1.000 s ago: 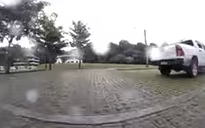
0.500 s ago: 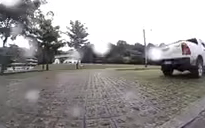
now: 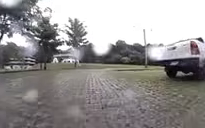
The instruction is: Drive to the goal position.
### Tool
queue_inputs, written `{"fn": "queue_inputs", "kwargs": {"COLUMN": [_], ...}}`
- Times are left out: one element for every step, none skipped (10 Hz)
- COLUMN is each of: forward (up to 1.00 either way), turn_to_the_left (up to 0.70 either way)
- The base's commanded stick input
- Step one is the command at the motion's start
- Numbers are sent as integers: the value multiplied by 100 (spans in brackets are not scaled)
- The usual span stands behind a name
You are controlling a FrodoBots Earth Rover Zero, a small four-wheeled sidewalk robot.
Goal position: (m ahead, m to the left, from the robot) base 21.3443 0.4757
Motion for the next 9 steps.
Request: {"fn": "queue_inputs", "kwargs": {"forward": [85,85,85,85,85,85,85,85,85], "turn_to_the_left": [0,0,0,0,0,0,0,0,0]}}
